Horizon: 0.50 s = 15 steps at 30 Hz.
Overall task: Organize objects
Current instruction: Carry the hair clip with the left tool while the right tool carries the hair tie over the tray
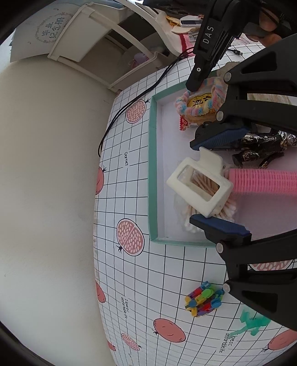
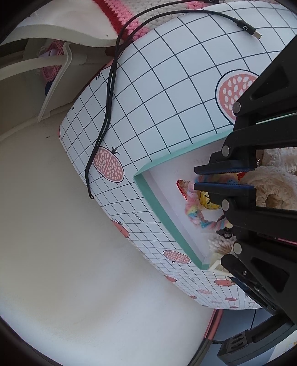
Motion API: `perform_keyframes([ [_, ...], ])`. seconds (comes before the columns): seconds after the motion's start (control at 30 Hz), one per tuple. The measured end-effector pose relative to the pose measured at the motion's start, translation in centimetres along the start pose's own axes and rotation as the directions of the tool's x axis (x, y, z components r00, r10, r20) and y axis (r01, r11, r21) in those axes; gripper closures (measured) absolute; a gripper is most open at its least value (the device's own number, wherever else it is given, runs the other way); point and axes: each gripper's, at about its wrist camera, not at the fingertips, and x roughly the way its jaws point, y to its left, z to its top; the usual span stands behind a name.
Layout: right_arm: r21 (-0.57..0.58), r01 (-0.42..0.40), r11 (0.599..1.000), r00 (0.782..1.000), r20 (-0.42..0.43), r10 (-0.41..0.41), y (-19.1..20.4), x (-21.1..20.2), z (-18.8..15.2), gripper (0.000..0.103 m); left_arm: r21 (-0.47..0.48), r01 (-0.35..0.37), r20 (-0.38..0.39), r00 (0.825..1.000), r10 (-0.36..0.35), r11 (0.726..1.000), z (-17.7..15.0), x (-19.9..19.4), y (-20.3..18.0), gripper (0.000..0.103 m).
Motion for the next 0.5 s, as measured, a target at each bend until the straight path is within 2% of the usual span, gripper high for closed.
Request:
perform_keyframes([
  [0.5, -0.020, 0.011, 1.000, 1.000, -0.001, -0.011, 0.56, 0.02, 0.13, 0.092, -0.017, 0.019, -0.033, 0.999, -0.019, 1.000, 0.33, -0.17, 0.23, 0.044],
])
